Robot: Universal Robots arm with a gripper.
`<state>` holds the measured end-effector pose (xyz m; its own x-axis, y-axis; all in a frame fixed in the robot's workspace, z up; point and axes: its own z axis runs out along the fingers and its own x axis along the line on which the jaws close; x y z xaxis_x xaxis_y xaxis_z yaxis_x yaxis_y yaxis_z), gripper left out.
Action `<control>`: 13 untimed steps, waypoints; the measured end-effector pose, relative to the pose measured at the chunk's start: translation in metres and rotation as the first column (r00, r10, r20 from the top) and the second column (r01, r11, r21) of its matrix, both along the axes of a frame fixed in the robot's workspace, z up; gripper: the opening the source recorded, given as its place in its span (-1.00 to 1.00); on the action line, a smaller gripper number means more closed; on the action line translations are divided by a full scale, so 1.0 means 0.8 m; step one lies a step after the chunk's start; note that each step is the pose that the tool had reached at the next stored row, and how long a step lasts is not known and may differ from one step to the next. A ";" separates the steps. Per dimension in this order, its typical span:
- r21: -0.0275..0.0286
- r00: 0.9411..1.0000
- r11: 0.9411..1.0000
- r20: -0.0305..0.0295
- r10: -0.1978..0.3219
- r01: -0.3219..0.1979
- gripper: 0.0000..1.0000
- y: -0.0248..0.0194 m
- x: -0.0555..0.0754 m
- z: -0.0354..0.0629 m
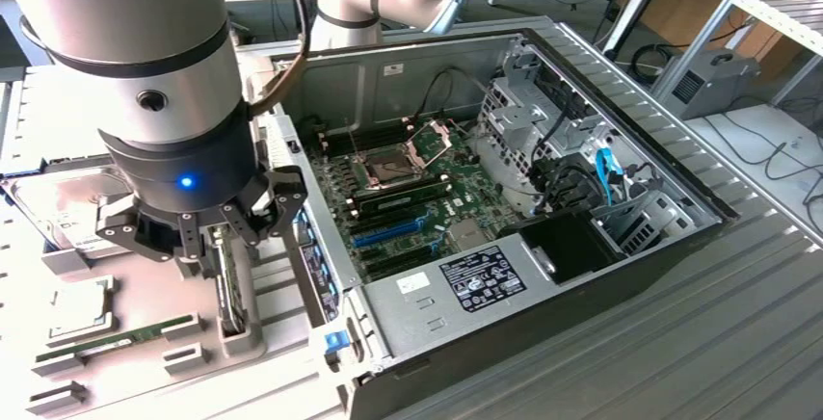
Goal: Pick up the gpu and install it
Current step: 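Pick up the gpu and move the gpu toward the slot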
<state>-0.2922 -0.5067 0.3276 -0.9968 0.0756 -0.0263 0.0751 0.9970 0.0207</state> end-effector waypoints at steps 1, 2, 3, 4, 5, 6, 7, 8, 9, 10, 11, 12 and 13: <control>0.000 1.000 1.000 0.000 0.000 0.000 -0.15 0.0000 0.000 0.000; 0.000 1.000 1.000 0.000 0.000 0.000 -0.15 0.0000 0.000 -0.001; 0.000 1.000 1.000 0.000 0.000 0.000 -0.15 0.0000 -0.001 -0.002; 0.000 1.000 1.000 0.000 0.000 0.000 -0.15 0.0000 -0.001 -0.002; 0.000 1.000 1.000 0.000 0.000 0.000 -0.15 0.0000 -0.001 -0.003; 0.000 1.000 1.000 0.000 0.000 0.000 -0.15 0.0000 -0.002 -0.003; 0.000 1.000 1.000 0.000 0.000 0.000 -0.15 0.0000 -0.002 -0.004; 0.000 1.000 1.000 0.000 0.000 0.000 -0.15 0.0000 -0.002 -0.005; 0.000 1.000 1.000 0.000 0.000 0.000 -0.15 0.0000 -0.003 -0.005; 0.000 1.000 1.000 0.000 0.000 0.000 -0.15 0.0000 -0.003 -0.006; 0.000 1.000 1.000 0.000 0.000 0.000 -0.15 0.0000 -0.004 -0.006; 0.000 1.000 1.000 0.000 0.000 0.000 -0.15 0.0000 -0.004 -0.007; 0.000 1.000 1.000 0.000 0.000 0.000 -0.15 0.0000 -0.005 -0.007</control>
<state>-0.2958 -0.5067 0.3218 -0.9968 0.0757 -0.0262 0.0751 0.9970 0.0206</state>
